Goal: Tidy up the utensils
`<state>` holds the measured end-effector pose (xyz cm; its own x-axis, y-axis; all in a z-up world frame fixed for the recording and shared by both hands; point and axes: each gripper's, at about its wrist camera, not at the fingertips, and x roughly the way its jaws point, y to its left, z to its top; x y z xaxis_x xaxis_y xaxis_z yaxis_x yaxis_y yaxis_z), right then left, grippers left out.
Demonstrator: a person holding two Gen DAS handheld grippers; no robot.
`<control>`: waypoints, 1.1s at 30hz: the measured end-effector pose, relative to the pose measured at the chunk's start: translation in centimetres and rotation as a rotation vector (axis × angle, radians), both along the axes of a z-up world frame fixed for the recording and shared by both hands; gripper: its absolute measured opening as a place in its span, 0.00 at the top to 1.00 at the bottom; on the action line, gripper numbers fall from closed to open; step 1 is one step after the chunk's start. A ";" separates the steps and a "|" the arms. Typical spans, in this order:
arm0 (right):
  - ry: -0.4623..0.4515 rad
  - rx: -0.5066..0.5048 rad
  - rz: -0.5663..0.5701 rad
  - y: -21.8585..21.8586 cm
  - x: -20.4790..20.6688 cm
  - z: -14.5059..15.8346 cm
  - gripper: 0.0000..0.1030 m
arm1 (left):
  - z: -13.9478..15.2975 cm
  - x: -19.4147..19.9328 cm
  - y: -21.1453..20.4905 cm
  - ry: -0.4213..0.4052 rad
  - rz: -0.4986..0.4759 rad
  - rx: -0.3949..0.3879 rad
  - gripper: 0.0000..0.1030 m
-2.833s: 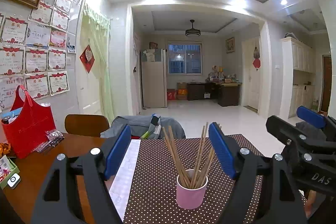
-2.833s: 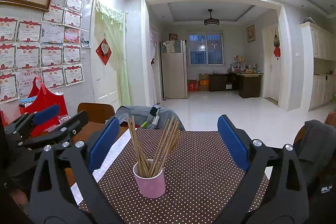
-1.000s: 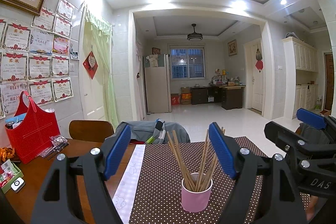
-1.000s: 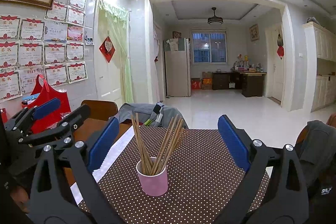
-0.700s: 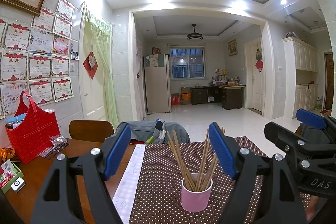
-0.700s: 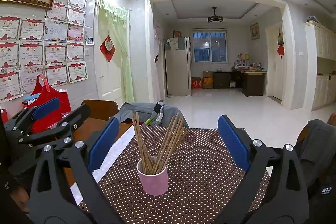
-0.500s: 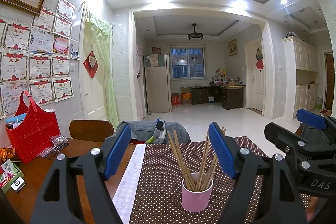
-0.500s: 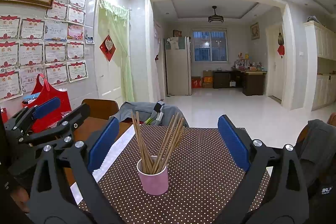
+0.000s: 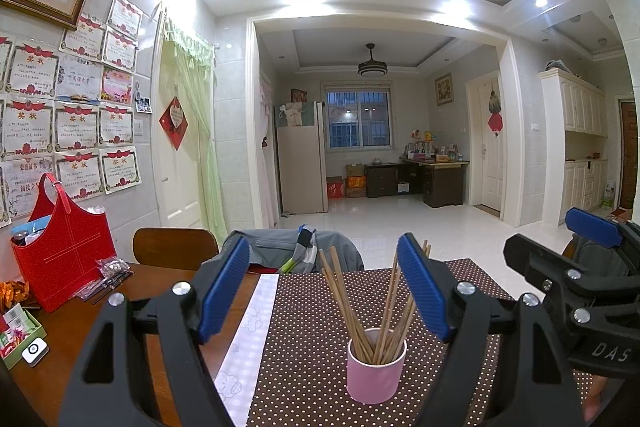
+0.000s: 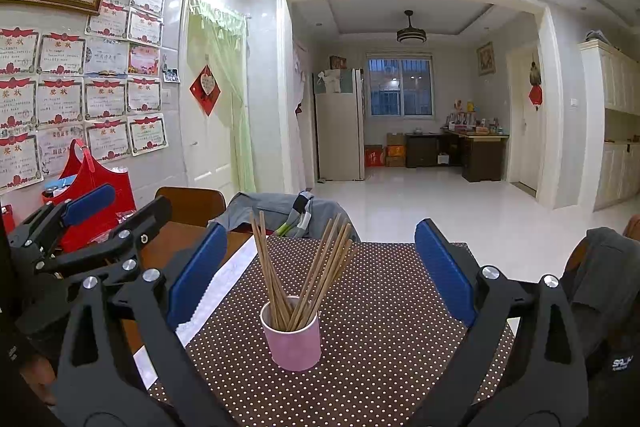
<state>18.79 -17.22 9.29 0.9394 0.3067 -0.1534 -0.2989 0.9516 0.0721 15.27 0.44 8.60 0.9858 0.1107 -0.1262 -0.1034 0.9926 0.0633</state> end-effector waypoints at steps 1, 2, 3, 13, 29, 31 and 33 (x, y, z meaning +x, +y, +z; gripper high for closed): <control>0.001 0.000 0.000 0.0 0.0 -0.1 0.10 | 0.0 0.0 0.0 -0.001 0.000 0.000 0.27; 0.001 0.000 0.000 0.0 0.0 -0.1 0.10 | 0.0 0.0 0.0 -0.001 0.000 0.000 0.27; 0.001 -0.001 0.000 0.0 0.0 -0.1 0.10 | 0.0 0.0 0.0 0.000 0.000 0.000 0.27; 0.006 -0.004 0.000 -0.1 0.2 -0.8 0.10 | 0.1 0.0 0.0 0.001 0.000 -0.001 0.27; 0.010 -0.006 0.002 -0.1 0.5 -0.8 0.10 | 0.2 0.0 0.0 0.001 -0.001 0.000 0.27; 0.010 -0.006 0.002 -0.1 0.5 -0.8 0.10 | 0.2 0.0 0.0 0.002 -0.001 0.000 0.27; 0.012 -0.007 0.001 0.0 0.5 -0.9 0.10 | 0.1 0.0 -0.1 0.003 0.000 0.000 0.27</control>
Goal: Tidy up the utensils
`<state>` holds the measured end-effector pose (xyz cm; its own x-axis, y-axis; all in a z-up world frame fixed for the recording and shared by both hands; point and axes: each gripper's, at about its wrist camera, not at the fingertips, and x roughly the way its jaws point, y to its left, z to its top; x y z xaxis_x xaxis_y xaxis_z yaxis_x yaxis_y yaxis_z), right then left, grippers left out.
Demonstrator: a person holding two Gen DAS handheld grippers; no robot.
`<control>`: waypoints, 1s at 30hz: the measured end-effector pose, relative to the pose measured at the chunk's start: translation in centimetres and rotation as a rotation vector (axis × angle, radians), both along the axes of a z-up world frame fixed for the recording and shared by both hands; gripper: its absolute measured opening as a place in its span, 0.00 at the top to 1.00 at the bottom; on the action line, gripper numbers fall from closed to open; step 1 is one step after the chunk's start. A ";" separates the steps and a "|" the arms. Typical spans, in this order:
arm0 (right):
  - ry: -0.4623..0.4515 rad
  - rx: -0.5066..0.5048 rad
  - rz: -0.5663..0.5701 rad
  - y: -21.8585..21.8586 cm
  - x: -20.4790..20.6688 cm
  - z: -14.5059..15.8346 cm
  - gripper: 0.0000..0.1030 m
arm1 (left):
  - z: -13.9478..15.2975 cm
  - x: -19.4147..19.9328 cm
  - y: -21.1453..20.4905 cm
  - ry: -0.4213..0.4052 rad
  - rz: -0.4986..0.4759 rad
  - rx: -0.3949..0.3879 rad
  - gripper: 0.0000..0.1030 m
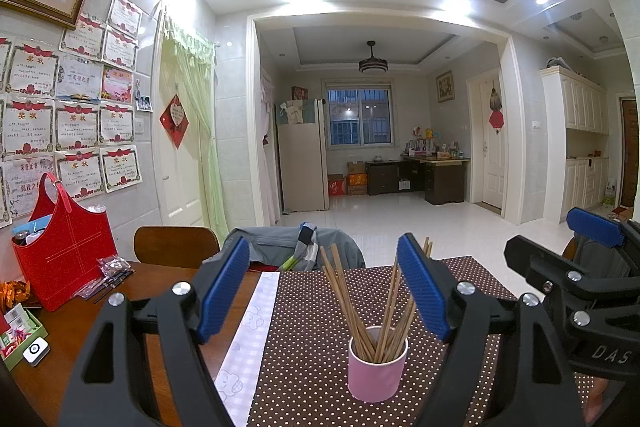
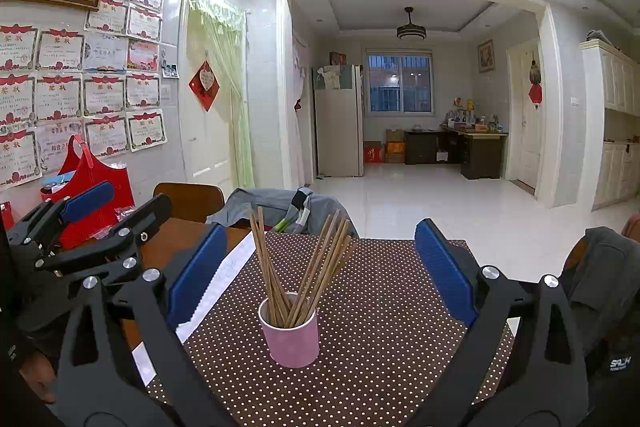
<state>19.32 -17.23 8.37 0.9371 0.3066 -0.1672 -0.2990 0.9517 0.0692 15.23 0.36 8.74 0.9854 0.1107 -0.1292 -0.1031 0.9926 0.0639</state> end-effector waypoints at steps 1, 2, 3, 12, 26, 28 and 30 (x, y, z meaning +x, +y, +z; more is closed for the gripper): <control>0.001 0.000 0.000 0.0 0.0 -0.1 0.10 | 0.0 0.0 0.0 0.000 0.001 0.000 0.27; 0.001 -0.001 0.000 -0.1 0.0 -0.2 0.10 | 0.0 0.0 0.0 0.000 0.001 0.000 0.27; 0.002 -0.002 0.001 -0.1 0.0 -0.2 0.10 | 0.0 0.0 0.0 0.001 0.001 -0.001 0.27; 0.004 -0.003 0.001 -0.2 0.0 -0.4 0.10 | 0.0 -0.1 0.0 0.001 0.000 0.000 0.27; 0.004 -0.004 0.001 -0.1 0.1 -0.2 0.10 | 0.1 -0.1 0.0 0.002 0.001 0.000 0.27; 0.005 -0.004 0.001 -0.2 0.0 -0.2 0.10 | 0.2 -0.1 0.0 0.003 0.001 0.000 0.27; 0.005 -0.005 0.001 0.0 0.1 -0.3 0.10 | 0.2 -0.1 0.0 0.003 0.001 0.001 0.27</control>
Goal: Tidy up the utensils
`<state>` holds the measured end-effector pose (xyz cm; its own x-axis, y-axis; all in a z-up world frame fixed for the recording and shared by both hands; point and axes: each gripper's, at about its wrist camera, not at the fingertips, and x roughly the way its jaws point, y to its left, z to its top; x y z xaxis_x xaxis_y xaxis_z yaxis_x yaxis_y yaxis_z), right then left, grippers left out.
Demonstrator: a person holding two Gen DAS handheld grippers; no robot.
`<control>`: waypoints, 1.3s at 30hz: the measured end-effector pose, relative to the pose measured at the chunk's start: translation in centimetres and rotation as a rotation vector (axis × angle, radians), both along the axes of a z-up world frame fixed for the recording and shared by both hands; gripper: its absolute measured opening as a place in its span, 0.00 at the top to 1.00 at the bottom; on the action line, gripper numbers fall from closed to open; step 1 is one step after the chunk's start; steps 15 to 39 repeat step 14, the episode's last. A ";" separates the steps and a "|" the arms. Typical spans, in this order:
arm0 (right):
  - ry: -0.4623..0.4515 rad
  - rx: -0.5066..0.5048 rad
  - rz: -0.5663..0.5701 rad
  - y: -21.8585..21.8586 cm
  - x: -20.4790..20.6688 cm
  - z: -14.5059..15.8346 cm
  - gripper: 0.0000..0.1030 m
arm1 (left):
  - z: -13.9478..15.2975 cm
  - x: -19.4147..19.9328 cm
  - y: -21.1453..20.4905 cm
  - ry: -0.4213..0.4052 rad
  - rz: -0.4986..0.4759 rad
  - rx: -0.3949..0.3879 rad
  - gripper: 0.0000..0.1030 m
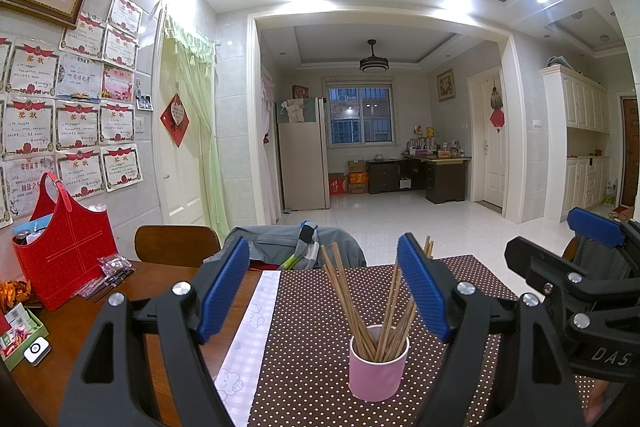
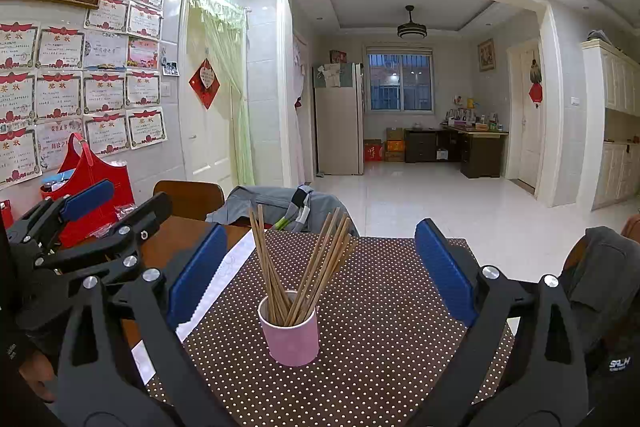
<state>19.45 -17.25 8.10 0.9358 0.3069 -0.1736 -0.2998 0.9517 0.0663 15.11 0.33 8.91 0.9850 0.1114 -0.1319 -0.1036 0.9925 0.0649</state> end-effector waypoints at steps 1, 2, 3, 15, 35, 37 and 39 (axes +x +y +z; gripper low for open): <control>0.000 0.000 0.000 0.0 0.0 0.0 0.10 | -0.1 -0.1 0.1 0.000 0.000 -0.001 0.27; 0.000 0.000 0.000 -0.1 0.0 -0.1 0.10 | -0.1 -0.1 0.1 0.000 0.000 -0.001 0.27; 0.000 0.000 0.001 0.0 0.0 0.0 0.10 | -0.1 -0.1 0.1 0.000 0.000 0.000 0.27; 0.022 -0.010 -0.007 -0.2 0.6 -0.5 0.10 | -1.0 0.0 0.4 0.036 -0.001 0.008 0.27; 0.022 -0.010 -0.007 -0.2 0.6 -0.5 0.10 | -1.0 0.0 0.4 0.036 -0.001 0.008 0.27; 0.022 -0.010 -0.007 -0.2 0.6 -0.5 0.10 | -1.0 0.0 0.4 0.036 -0.001 0.008 0.27; 0.022 -0.010 -0.007 -0.2 0.6 -0.5 0.10 | -1.0 0.0 0.4 0.036 -0.001 0.008 0.27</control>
